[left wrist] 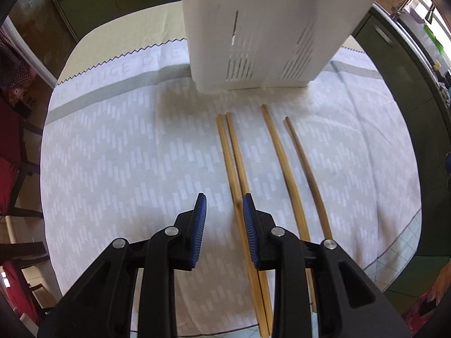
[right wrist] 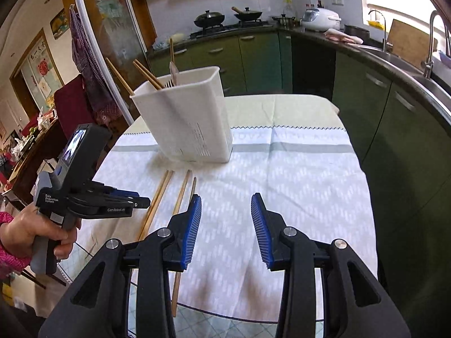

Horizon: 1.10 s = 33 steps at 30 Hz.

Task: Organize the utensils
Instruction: 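Open both tools and lower them back to the chopsticks on the cloth, then grasp a chopstick with the left tool while the right tool grasps another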

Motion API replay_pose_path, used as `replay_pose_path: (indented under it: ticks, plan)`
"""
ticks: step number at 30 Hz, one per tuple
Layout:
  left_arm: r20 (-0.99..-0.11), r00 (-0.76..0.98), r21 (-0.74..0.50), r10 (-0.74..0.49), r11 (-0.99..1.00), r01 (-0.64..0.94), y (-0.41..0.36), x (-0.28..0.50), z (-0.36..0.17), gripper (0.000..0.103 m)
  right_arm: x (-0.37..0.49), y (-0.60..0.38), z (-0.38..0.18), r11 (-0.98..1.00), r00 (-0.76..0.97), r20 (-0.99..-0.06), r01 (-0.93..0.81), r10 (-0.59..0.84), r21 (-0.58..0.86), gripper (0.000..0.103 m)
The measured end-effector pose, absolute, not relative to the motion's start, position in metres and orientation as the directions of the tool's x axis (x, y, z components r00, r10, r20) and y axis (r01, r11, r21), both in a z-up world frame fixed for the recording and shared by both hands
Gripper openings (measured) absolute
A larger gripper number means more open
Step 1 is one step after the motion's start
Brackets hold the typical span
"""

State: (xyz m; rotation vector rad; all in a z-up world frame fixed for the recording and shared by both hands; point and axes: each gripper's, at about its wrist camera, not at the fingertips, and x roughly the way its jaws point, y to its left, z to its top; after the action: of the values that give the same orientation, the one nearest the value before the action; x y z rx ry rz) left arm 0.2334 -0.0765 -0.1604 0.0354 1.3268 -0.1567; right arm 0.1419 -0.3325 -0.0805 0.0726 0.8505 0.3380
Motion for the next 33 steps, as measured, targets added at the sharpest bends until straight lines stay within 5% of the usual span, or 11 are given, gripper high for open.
replay_pose_path:
  ticks: [11,16,23,33]
  plan:
    - [-0.976,0.210,-0.025,-0.061,0.986,0.167,-0.089,0.238,-0.172,0.026,0.170,-0.295,-0.116,0.936,0.496,-0.807,-0.298,0.320,0.188,0.037]
    - [-0.978,0.202,-0.018,-0.057,0.981,0.191,-0.093,0.235,-0.177,0.012,0.189,-0.261,-0.136,0.920,0.405,-0.856,-0.348,0.323,0.182,0.037]
    - [-0.980,0.193,0.010,-0.038,0.971,0.238,-0.076,0.223,-0.173,0.008,0.213,-0.227,-0.162,0.912,0.303,-0.911,-0.381,0.280,0.154,0.035]
    - [-0.978,0.204,-0.011,-0.053,0.979,0.205,-0.057,0.225,-0.171,0.008,0.230,-0.200,-0.180,0.917,0.292,-0.942,-0.398,0.162,0.034,0.024]
